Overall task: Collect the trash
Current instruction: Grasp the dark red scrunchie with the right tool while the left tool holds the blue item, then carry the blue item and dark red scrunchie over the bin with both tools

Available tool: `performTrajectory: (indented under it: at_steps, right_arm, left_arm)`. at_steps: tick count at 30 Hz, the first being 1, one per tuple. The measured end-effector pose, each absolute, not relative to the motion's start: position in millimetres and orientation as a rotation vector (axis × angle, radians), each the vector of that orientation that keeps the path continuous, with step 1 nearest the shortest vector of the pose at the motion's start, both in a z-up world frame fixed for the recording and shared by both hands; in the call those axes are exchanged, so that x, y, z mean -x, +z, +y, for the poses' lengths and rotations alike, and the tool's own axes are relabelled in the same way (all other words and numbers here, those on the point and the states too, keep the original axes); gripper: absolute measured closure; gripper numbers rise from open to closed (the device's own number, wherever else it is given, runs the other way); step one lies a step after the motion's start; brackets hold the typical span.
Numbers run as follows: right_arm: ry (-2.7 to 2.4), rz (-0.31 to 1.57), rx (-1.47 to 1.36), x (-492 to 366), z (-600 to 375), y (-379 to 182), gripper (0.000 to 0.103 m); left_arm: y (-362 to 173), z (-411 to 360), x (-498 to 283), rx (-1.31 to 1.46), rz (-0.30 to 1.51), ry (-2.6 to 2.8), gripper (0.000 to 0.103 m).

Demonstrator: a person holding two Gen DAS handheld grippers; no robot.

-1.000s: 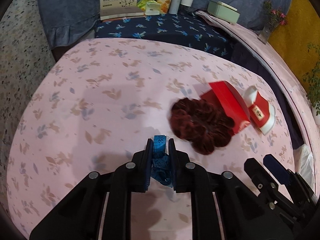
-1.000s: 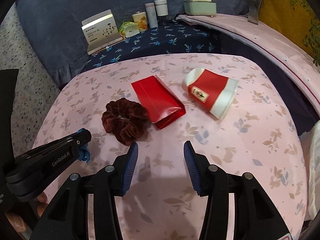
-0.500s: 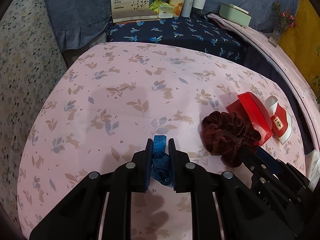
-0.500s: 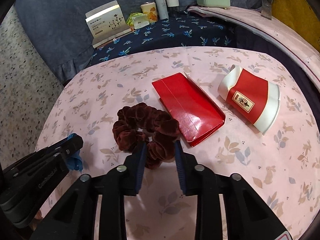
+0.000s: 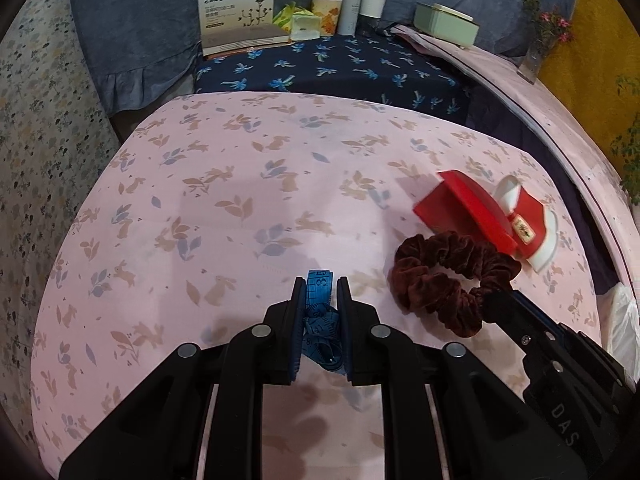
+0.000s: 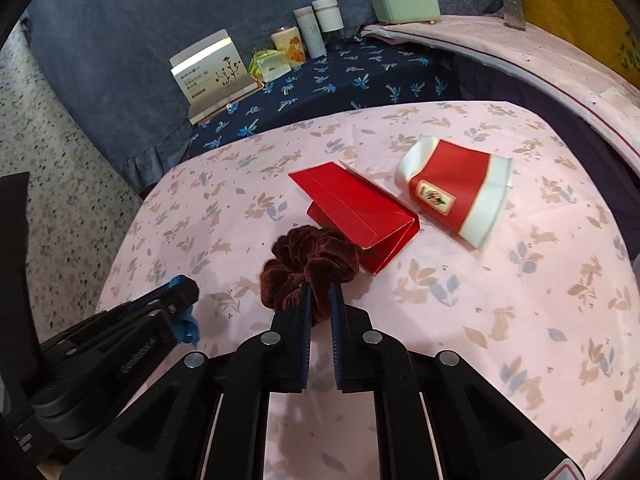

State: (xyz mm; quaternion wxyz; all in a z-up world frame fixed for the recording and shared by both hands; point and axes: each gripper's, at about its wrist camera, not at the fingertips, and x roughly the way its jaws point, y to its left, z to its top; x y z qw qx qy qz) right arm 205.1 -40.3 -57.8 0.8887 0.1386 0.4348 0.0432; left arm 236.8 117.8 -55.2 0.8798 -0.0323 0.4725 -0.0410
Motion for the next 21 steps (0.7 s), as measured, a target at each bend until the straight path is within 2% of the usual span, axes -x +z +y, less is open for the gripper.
performTrajectory:
  at_steps: [21]
  right_arm:
    - [-0.096,0.748,-0.389,-97,-169,-3,0.095]
  left_arm:
    - [-13,-31,-158,-0.070,0.919,-0.309,0.088]
